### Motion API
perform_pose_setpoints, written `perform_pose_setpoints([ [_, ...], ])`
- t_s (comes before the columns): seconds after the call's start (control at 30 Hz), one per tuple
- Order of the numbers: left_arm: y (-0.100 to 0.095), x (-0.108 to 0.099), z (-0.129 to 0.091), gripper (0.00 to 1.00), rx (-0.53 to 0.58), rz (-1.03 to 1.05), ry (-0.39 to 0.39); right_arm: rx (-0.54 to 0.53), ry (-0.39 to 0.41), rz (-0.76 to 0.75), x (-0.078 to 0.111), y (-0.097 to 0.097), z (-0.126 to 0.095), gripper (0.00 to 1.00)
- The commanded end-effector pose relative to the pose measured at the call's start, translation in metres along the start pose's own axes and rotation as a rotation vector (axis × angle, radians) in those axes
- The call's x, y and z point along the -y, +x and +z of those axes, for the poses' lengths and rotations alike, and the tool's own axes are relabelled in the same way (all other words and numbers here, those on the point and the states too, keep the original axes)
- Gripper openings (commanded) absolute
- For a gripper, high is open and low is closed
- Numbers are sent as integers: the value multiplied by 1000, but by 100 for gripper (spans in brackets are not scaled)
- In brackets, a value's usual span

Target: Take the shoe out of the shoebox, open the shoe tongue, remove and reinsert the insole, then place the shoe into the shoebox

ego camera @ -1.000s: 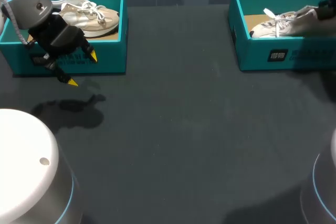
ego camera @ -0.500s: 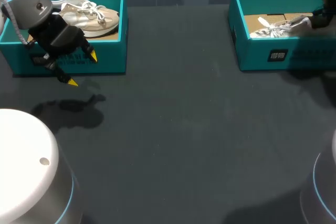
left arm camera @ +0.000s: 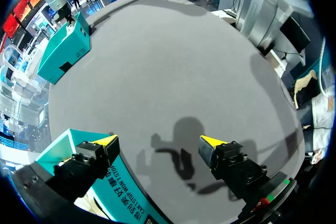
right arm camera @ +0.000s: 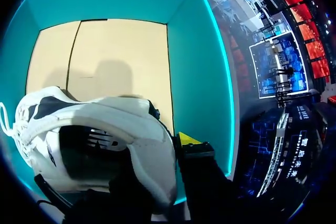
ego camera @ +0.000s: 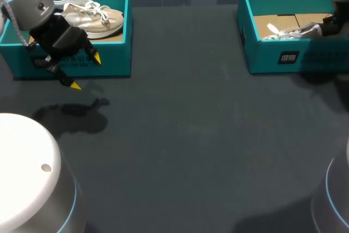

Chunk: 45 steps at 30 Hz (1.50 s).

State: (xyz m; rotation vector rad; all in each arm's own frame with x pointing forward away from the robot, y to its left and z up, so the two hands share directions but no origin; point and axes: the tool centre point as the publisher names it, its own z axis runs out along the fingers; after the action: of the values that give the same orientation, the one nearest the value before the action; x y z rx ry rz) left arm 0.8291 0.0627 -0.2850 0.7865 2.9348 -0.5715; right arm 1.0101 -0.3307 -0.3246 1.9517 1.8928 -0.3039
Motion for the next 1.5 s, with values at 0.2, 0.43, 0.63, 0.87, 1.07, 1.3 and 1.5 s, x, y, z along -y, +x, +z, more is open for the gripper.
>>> perform_pose_setpoints([
  [0.2, 1, 0, 0, 100, 1, 1, -2, -10, -2, -10, -4, 4, 13, 0],
  [0.43, 1, 0, 0, 100, 1, 1, -2, -15, 14, -15, -3, 7, 22, 16],
  [0.63, 1, 0, 0, 100, 1, 1, -2, -18, 21, -15, -2, 7, 25, 28],
  [0.87, 1, 0, 0, 100, 1, 1, -2, -26, 15, -15, -2, 5, 21, 45],
  [1.07, 1, 0, 0, 100, 1, 1, -2, -39, 14, -24, -2, 2, 13, 67],
  [1.3, 1, 0, 0, 100, 1, 1, -2, -56, 20, -29, -3, -1, -6, 100],
  [1.5, 1, 0, 0, 100, 1, 1, -2, -72, 23, -32, -1, -1, -37, 100],
])
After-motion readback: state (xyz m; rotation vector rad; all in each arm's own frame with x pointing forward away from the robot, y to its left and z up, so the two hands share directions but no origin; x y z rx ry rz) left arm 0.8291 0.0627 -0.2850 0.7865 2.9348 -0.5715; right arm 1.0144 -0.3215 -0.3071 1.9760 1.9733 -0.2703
